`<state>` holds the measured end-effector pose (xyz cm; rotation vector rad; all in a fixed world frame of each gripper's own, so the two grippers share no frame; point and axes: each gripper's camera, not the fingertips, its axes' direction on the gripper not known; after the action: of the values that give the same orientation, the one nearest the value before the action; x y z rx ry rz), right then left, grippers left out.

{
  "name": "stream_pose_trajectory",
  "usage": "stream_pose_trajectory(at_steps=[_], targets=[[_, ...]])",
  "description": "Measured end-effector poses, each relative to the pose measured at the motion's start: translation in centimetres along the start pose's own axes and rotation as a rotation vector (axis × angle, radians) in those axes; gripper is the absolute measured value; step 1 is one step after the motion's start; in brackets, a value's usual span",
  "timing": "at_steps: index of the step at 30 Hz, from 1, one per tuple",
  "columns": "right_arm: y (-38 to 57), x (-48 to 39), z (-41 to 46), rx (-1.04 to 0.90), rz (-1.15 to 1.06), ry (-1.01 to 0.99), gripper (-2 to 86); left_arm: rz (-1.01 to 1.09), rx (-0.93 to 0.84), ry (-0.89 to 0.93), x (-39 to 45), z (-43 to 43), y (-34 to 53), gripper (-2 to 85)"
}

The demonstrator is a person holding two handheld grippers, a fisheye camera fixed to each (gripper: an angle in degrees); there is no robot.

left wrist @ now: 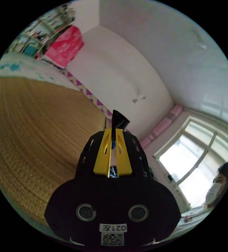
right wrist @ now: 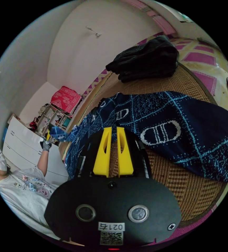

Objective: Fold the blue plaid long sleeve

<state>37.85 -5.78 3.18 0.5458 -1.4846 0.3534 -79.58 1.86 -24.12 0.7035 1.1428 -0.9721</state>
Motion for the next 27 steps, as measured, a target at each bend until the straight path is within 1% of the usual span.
stream_pose_trajectory(at_steps=[4,6,12,14,16,18,21,23,26,27], targets=[[-0.7,0.5,-0.4,-0.016,0.023,0.023,2.7,-0.255,0.108,-0.034,-8.5,-7.0,-3.0,-0.9],[-1.2,0.7,-0.4,-0.034,0.029,0.034,2.3,-0.306,0.149,-0.032,-10.4,-9.4,-4.1,-0.9],[-1.8,1.2,-1.2,-0.038,0.047,0.041,1.6,-0.335,0.190,-0.005,-10.3,-14.6,-8.4,-0.8],[-1.8,1.3,-1.7,-0.023,0.046,0.034,1.5,-0.375,0.183,-0.007,-10.2,-16.0,-9.0,-0.8],[-1.7,1.4,-2.1,-0.009,0.043,0.023,1.3,-0.441,0.186,-0.047,-10.0,-18.3,-9.2,-0.6],[-1.7,1.6,-2.6,0.003,0.037,0.006,1.1,-0.437,0.184,-0.035,-9.4,-19.8,-9.8,-0.3],[-1.8,1.6,-2.9,-0.001,0.037,0.003,1.0,-0.380,0.216,-0.159,-6.6,-22.1,-12.1,0.8],[-1.9,1.6,-2.9,-0.008,0.033,0.003,0.9,-0.319,0.219,-0.180,-4.5,-22.6,-14.1,3.1],[-1.8,1.6,-3.2,-0.004,0.033,0.004,0.8,-0.202,0.133,-0.277,-0.7,-21.4,-17.7,5.6],[-1.8,1.6,-3.3,0.000,0.032,0.002,0.8,-0.155,0.066,-0.337,0.8,-20.1,-19.0,6.3]])
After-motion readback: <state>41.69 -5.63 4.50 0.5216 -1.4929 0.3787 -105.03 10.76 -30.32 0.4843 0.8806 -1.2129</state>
